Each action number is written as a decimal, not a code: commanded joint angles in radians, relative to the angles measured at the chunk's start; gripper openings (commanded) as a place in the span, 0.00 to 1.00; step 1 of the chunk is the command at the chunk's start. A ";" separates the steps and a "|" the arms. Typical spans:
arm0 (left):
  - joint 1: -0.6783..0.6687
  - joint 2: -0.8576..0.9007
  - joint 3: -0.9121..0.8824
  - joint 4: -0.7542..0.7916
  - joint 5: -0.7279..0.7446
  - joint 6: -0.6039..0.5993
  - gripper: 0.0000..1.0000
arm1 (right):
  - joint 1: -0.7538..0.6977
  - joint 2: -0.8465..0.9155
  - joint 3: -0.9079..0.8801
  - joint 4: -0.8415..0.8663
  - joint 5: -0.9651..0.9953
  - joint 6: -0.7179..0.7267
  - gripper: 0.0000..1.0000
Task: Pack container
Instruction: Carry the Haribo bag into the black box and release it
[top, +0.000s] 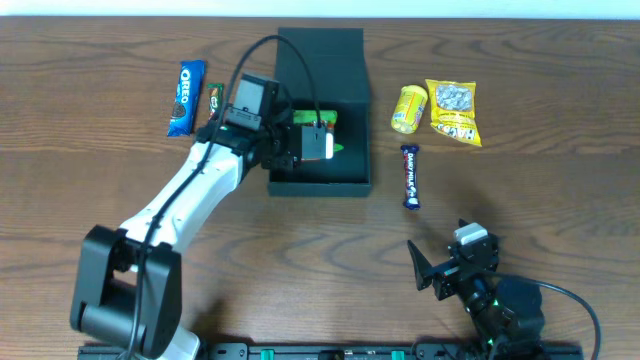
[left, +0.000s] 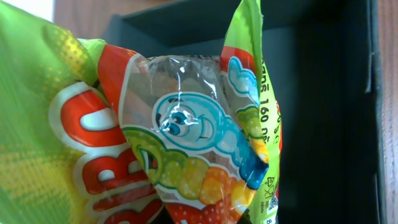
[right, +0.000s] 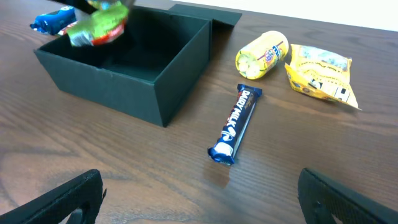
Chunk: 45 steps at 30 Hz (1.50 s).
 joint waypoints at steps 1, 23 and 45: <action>-0.003 0.011 0.016 0.007 0.021 0.024 0.06 | 0.008 -0.006 -0.004 0.000 0.009 0.010 0.99; -0.002 -0.120 0.016 0.327 -0.272 -0.650 0.95 | 0.008 -0.006 -0.004 0.000 0.009 0.010 0.99; 0.013 -0.261 0.016 -0.150 -0.369 -1.373 0.95 | 0.008 -0.006 -0.004 0.146 -0.214 0.311 0.99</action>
